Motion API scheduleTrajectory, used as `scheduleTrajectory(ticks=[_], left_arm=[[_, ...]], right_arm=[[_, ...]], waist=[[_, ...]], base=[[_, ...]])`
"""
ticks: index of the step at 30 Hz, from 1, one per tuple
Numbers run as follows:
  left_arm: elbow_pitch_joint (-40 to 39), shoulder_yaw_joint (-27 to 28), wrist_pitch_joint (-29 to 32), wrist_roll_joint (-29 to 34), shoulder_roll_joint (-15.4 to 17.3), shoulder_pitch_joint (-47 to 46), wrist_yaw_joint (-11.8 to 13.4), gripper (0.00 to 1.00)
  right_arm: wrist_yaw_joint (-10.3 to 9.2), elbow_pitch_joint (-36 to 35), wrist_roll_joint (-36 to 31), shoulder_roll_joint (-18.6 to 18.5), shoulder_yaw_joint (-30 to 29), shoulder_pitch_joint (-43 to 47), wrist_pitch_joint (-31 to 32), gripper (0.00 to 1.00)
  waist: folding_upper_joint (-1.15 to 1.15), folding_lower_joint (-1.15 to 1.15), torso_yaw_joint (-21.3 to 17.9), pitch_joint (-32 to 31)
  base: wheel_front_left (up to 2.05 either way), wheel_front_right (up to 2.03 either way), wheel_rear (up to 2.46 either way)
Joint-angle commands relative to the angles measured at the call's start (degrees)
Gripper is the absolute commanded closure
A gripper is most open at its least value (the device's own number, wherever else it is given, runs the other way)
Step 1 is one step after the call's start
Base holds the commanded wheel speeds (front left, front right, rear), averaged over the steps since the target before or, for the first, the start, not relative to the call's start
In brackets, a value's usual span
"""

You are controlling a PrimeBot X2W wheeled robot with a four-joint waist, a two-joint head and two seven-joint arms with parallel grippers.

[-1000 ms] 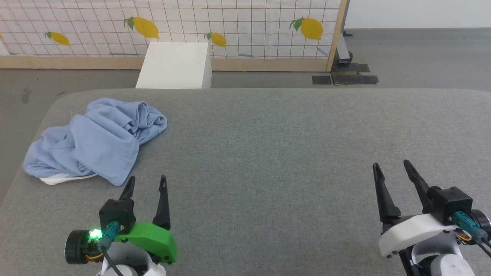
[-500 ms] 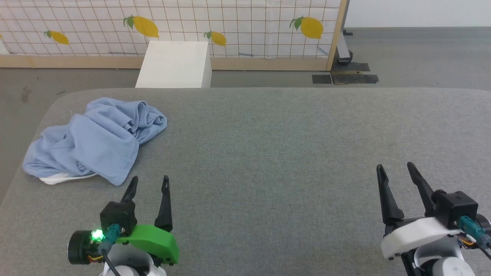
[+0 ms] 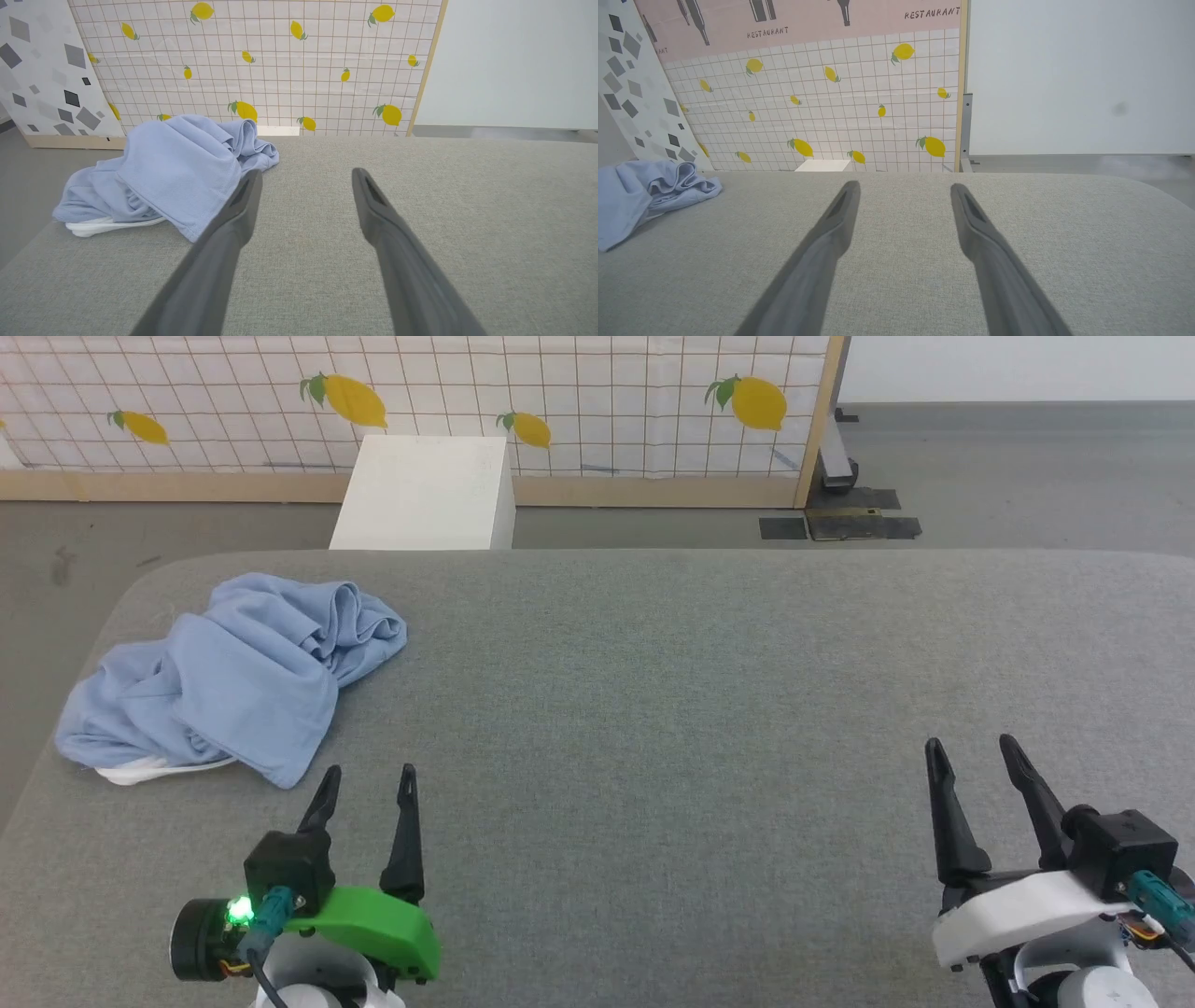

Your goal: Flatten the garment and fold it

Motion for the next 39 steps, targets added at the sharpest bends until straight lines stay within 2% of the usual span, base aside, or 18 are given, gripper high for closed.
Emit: scheduleTrajectory(ticks=[1, 39], left_arm=[[0.29, -0.04, -0.66, -0.36, -0.18, -0.53, -0.36, 0.00], [2.60, -1.12, -5.12, -2.38, -0.28, -0.15, -1.64, 0.00]], right_arm=[[-0.04, 0.29, 0.59, 0.05, -0.14, 0.65, -0.73, 0.00], [-0.06, 2.23, 3.77, 0.08, -1.38, 2.40, -5.22, 0.00]], waist=[[0.00, 0.00, -0.01, -0.02], [0.00, 0.00, 0.35, -0.73]], base=[[0.00, 0.00, 0.00], [0.00, 0.00, 0.00]])
